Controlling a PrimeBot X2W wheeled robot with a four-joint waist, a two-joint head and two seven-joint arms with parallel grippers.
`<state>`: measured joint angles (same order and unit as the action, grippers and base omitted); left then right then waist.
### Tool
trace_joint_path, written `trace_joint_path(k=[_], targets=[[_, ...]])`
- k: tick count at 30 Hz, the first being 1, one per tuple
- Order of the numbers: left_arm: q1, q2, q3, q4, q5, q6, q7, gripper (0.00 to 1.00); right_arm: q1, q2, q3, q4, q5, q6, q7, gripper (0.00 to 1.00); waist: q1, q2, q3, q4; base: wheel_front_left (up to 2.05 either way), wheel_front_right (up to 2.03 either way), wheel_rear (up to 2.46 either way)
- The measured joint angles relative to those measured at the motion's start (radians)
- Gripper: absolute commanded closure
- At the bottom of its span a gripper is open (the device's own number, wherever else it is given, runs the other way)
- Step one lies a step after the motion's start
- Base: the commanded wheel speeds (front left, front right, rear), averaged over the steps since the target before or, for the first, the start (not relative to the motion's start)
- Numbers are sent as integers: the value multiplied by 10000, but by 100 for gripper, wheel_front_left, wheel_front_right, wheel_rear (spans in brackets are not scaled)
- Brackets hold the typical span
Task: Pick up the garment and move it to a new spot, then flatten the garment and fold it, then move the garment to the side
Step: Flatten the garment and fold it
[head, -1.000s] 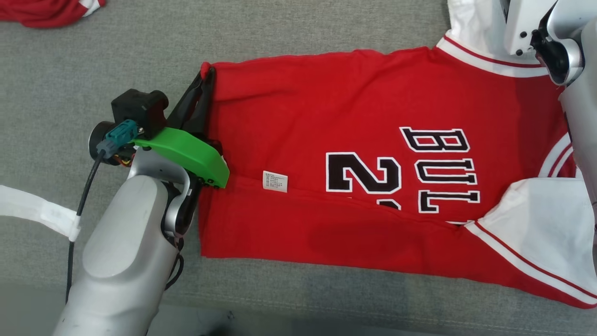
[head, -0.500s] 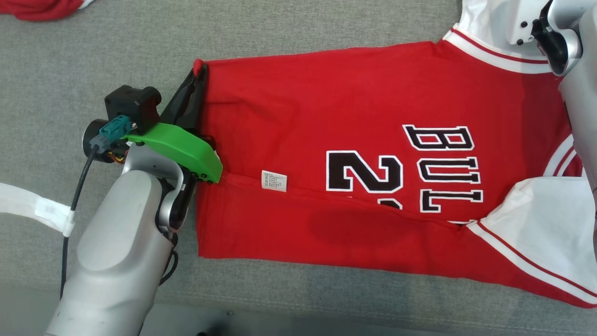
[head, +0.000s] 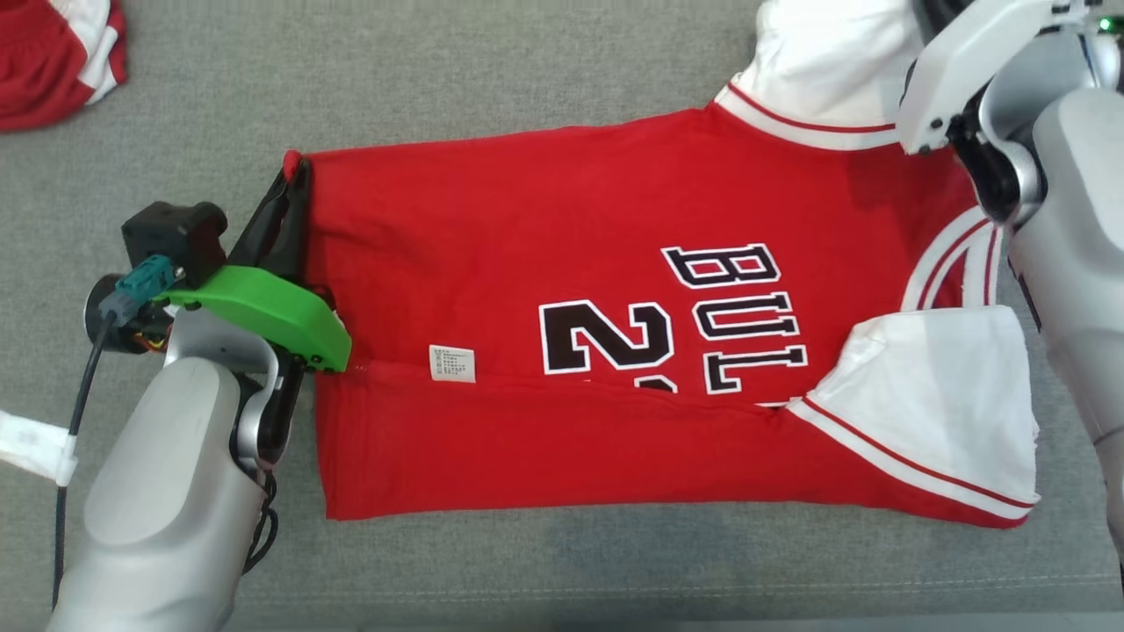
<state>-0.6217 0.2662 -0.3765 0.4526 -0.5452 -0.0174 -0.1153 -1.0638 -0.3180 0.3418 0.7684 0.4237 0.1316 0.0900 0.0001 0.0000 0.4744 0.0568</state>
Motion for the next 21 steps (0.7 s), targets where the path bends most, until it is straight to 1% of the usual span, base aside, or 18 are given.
trace_joint_path(k=[5,10,15,16,21], targets=[[635,276,31,-318,-67,88,86,100,1453,-688,267,-1638,1076,0,-384,100,-1,0,-625,-380,0,0,0],[1465,495,44,-965,-161,253,173,100,3214,-1087,-15,-3269,1697,0,-491,100,-1,0,-1249,-705,0,0,0],[2549,777,155,-1985,-263,508,173,100,5183,-1070,-637,-4824,1893,0,-445,100,-1,0,-1788,-986,0,0,0],[2549,777,155,-1985,-263,508,173,100,5183,-1070,-637,-4824,1893,0,-445,100,-1,0,-1788,-986,0,0,0],[3757,926,351,-3158,-431,951,142,100,6969,-598,-1342,-6077,1678,-2,-316,100,-1,0,-2078,-1268,0,0,0]])
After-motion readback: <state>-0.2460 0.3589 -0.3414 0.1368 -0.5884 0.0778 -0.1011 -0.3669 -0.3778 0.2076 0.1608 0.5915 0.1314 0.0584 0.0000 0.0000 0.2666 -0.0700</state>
